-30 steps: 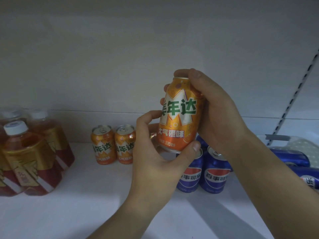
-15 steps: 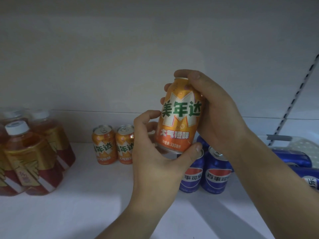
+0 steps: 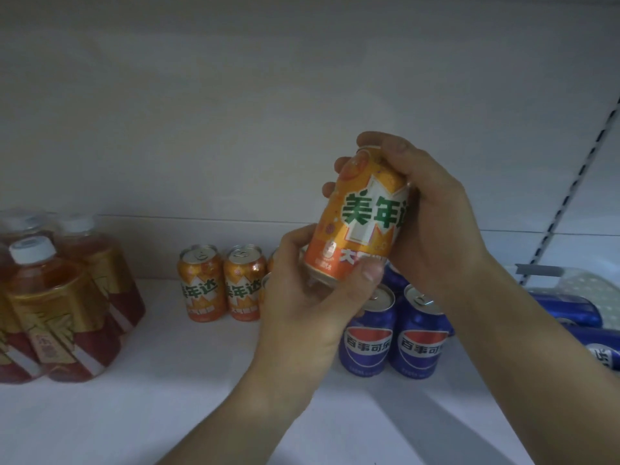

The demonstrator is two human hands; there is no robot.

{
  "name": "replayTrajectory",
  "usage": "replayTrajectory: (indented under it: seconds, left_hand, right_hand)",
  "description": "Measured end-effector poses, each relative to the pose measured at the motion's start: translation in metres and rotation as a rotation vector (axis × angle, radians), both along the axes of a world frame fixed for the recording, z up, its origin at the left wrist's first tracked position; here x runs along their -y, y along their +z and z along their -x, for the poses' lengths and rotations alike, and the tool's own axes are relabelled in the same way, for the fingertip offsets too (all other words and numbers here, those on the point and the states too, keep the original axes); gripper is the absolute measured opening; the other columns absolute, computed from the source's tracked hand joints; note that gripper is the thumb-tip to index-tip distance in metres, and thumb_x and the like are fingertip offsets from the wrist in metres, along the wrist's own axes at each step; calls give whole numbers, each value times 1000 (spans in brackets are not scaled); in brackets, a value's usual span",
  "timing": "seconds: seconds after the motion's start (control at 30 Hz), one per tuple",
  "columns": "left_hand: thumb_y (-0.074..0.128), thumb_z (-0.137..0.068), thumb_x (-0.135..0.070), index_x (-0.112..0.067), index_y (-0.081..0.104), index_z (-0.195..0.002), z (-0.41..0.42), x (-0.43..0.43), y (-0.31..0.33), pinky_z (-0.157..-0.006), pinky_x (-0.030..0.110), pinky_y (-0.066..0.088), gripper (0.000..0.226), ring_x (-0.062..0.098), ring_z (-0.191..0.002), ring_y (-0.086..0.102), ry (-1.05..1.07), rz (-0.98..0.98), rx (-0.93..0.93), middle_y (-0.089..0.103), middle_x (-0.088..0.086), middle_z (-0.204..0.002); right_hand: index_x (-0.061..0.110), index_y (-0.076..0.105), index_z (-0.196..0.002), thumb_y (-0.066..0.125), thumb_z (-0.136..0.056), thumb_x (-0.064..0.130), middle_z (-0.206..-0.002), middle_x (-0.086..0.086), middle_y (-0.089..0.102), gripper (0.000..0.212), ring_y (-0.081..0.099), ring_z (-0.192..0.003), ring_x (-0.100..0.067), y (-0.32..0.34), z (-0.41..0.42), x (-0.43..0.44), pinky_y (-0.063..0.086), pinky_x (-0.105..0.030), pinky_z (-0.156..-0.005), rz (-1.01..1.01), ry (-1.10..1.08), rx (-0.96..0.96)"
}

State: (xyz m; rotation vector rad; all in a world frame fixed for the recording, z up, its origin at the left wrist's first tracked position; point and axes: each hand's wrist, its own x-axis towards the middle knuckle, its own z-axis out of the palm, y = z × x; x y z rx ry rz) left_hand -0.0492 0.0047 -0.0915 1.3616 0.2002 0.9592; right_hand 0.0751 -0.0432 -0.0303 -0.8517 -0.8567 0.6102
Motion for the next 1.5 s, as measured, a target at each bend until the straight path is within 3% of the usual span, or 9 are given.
replayTrajectory:
  seconds: [0.23,0.43,0.63,0.7,0.9,1.1,1.27,1.4,1.5]
  left_hand:
    - [93,-52,-26,-32,51,-115,-3,2,-7,-68,17,57,76,6,-91,73,147,-68,26,68,-19,-104]
    - [88,-62,-55,-9,60,-126,0,-3,-5,-62,33,59,84,27,-72,72,-401,349,66,71,21,-108]
    - [93,-58,-30,-34,52,-121,-6,5,-11,-77,21,58,75,11,-102,72,-46,-71,-54,71,-13,-112]
    - [94,-58,-33,-32,52,-121,-5,5,-14,-77,23,59,76,15,-101,73,9,-73,-38,71,-10,-113]
    - [90,-59,-50,-21,68,-118,0,-7,-12,-76,32,60,69,31,-97,74,-291,212,93,73,13,-114]
    - [93,-58,-37,-28,55,-117,0,-9,-3,-67,20,58,71,10,-89,75,111,-64,-56,73,-8,-105]
    - [65,-85,-42,-17,64,-123,6,-17,-9,-74,33,61,45,32,-103,73,-233,261,15,73,11,-117]
    - [87,-62,-55,-31,56,-125,6,-17,-5,-77,28,60,74,16,-105,73,-156,36,-55,73,-8,-115]
    - [88,-60,-42,-33,57,-120,4,-20,-10,-72,26,60,68,13,-98,74,-20,-46,-63,73,-11,-109]
  right_hand:
    - [12,66,-122,64,-91,30,-123,-23,69,36,64,-121,-47,-1,-1,-5,55,-57,-102,37,-73,30]
    - [10,65,-117,65,-86,31,-100,-14,74,38,75,-92,-32,8,-3,3,62,-39,-77,22,-9,26]
    - [11,64,-118,67,-91,28,-100,-13,74,32,75,-91,-32,9,-8,7,61,-40,-78,18,-40,45]
    - [11,64,-119,66,-90,31,-104,-13,74,35,75,-94,-32,7,-8,5,61,-39,-78,41,-10,55]
    - [11,65,-120,66,-88,34,-110,-15,72,39,73,-97,-33,3,-8,-1,61,-41,-79,72,74,33]
    - [11,68,-120,66,-87,31,-116,-18,72,39,70,-109,-40,-3,-13,-3,60,-51,-93,84,-59,124]
    - [14,67,-125,59,-91,33,-134,-24,63,39,61,-125,-48,-3,-17,0,48,-65,-106,119,-57,140]
    - [15,67,-123,62,-90,32,-130,-22,66,38,64,-121,-45,-3,-15,1,52,-62,-103,115,-85,170]
    - [16,68,-123,62,-90,35,-129,-19,68,39,66,-120,-41,-3,-14,-1,56,-58,-100,118,-87,173]
